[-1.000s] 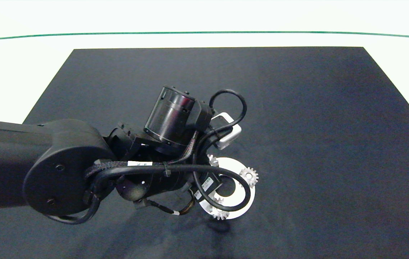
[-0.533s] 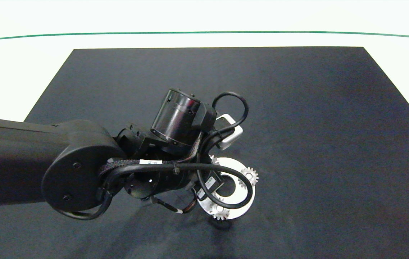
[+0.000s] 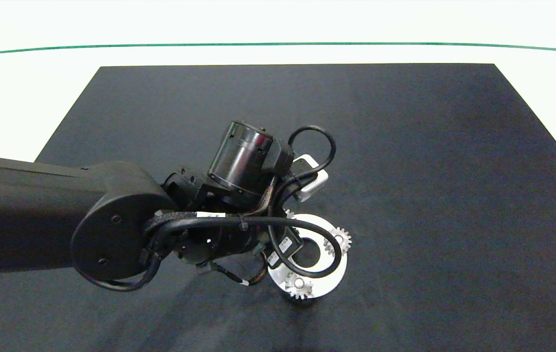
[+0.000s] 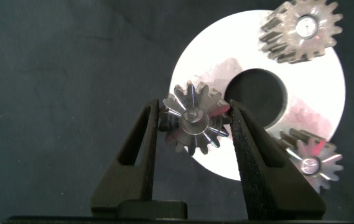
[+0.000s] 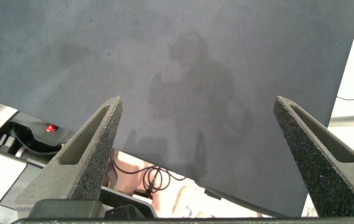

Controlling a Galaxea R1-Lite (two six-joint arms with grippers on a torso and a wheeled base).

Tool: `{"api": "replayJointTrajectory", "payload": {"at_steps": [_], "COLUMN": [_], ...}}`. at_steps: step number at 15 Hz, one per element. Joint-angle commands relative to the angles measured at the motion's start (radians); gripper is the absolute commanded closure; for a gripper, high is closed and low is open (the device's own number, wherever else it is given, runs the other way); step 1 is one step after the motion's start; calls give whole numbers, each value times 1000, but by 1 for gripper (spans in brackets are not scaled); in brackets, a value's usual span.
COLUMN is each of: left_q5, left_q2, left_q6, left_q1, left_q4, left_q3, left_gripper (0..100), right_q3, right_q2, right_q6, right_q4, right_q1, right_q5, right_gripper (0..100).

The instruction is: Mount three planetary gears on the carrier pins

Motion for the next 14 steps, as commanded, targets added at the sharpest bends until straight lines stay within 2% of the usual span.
{"api": "replayJointTrajectory", "payload": {"at_steps": [1,14], "left_q5": [2,2], "left_q2": [-3,6], "left_q6": [5,-1], "left_q1": [6,6], "left_q4": [2,18], "left_q3": [0,-1], "left_gripper": [90,90], "right_q3": [1,8], "right_q2": [-1,-1], "right_q6": [-2,-2], "right_q4": [4,3], "right_q1": [0,0], "right_q5": [-2,-2], "right_gripper": [0,0]}}
